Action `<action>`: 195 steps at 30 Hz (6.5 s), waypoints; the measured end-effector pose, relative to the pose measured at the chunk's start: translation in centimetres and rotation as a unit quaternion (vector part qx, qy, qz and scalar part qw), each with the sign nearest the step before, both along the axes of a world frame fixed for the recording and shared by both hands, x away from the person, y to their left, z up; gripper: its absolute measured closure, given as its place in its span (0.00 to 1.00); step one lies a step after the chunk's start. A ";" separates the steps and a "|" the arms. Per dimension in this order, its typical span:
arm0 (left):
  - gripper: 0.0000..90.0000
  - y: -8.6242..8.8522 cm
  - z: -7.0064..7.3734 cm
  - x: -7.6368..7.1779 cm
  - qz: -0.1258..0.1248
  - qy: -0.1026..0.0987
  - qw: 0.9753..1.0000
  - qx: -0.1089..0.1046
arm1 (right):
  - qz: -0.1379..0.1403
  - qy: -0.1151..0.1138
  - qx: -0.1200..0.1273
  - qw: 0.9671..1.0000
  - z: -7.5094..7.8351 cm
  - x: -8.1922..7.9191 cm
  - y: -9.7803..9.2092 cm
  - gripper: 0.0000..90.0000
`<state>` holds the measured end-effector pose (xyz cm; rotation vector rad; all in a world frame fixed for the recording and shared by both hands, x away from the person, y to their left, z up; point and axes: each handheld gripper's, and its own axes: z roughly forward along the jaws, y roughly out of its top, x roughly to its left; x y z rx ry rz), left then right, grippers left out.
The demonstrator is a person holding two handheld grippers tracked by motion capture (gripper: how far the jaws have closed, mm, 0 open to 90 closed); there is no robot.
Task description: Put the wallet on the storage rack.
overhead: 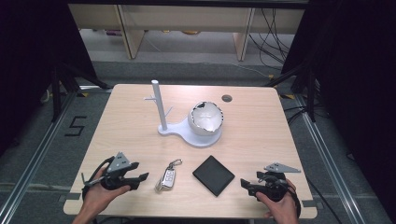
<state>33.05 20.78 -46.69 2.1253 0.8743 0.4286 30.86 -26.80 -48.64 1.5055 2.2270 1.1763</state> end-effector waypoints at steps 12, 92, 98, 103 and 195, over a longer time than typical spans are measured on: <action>0.99 -7.8 1.3 4.7 -0.089 0.027 0.996 -0.001 | 0.021 0.020 0.021 0.999 -0.4 -0.4 1.2 0.25; 0.99 -18.7 -2.7 3.6 -0.202 0.156 0.963 0.083 | -0.030 0.107 0.139 0.984 -2.4 2.1 3.1 0.33; 0.99 -18.5 -2.7 3.7 -0.212 0.147 0.962 0.092 | -0.050 0.118 0.165 0.978 -2.5 1.6 2.9 0.36; 0.99 -18.8 -2.8 3.1 -0.210 0.145 0.963 0.084 | -0.083 0.149 0.214 0.962 -2.5 1.4 2.7 0.41; 0.33 -1.5 1.5 -3.9 -0.062 0.107 0.992 0.011 | 0.017 0.013 0.166 0.986 9.5 11.0 1.1 0.88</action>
